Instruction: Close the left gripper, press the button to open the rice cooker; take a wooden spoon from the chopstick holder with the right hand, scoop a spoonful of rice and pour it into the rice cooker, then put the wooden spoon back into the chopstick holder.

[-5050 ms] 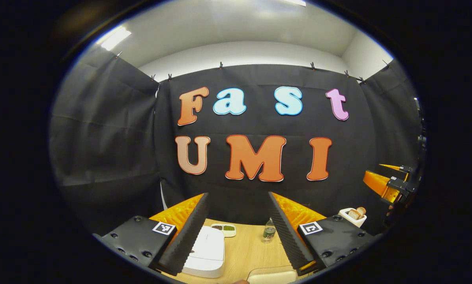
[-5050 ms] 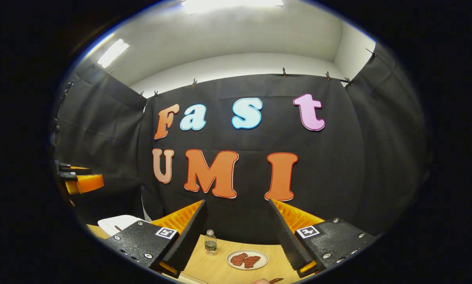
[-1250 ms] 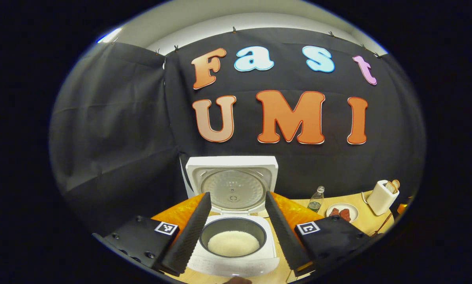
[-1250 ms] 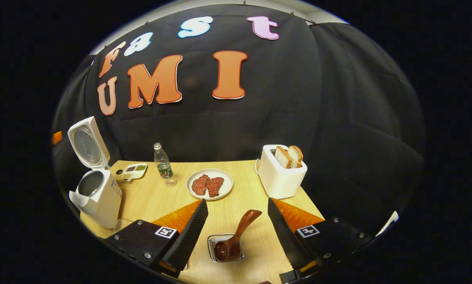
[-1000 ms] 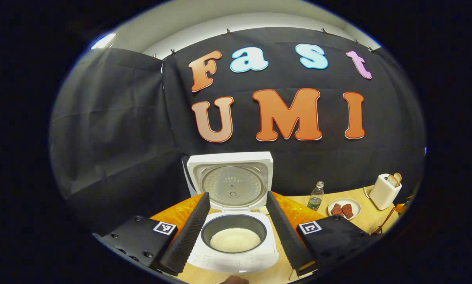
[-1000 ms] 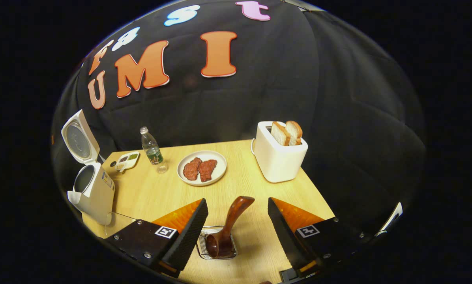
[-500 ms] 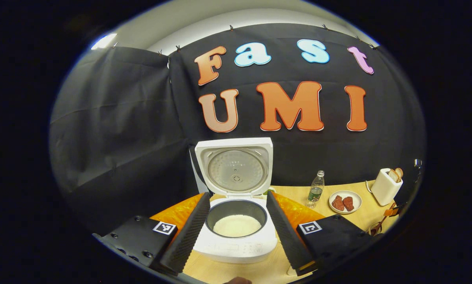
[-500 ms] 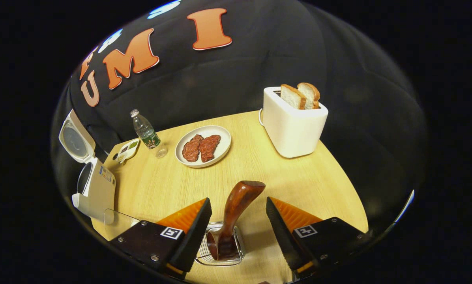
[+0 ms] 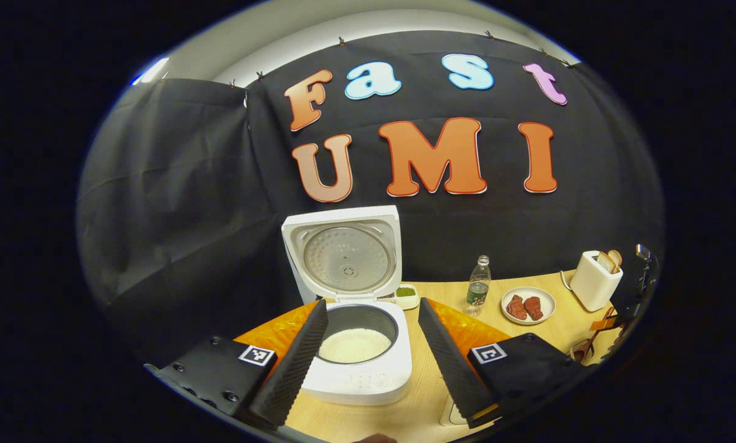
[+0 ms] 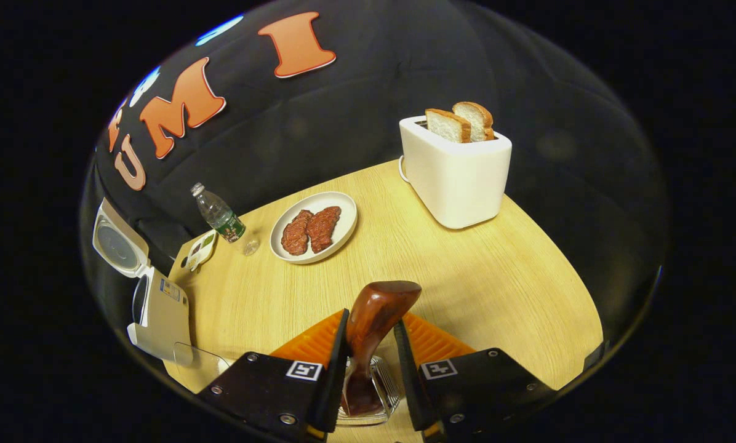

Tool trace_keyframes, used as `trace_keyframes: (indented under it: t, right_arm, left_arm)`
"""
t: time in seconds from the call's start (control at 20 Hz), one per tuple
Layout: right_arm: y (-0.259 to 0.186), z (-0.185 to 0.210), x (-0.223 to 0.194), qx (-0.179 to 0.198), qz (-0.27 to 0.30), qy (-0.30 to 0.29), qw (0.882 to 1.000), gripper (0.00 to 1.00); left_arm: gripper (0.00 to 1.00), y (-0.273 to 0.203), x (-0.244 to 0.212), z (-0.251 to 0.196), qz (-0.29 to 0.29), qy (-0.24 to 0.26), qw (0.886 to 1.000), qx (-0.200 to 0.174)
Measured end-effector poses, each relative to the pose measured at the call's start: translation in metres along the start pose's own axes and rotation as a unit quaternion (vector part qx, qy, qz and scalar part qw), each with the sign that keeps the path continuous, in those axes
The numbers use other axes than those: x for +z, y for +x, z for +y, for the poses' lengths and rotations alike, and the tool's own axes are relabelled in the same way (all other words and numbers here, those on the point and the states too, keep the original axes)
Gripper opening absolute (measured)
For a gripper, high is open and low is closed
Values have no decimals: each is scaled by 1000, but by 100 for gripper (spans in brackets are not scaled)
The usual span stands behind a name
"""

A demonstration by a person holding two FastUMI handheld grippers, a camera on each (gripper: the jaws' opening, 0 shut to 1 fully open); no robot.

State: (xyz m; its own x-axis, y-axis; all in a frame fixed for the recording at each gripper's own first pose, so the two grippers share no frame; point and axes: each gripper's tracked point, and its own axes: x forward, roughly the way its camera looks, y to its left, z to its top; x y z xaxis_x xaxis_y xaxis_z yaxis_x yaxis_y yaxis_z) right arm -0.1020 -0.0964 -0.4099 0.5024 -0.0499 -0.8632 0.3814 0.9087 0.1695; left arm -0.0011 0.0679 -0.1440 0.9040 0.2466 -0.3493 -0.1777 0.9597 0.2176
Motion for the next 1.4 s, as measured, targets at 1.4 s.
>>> trace_keyframes:
  t: [1.4]
  right_arm:
    - [-122, 30, 30, -2, -139, 103, 985, 10]
  left_arm:
    - [100, 19, 6, 6, -37, -4, 999, -34]
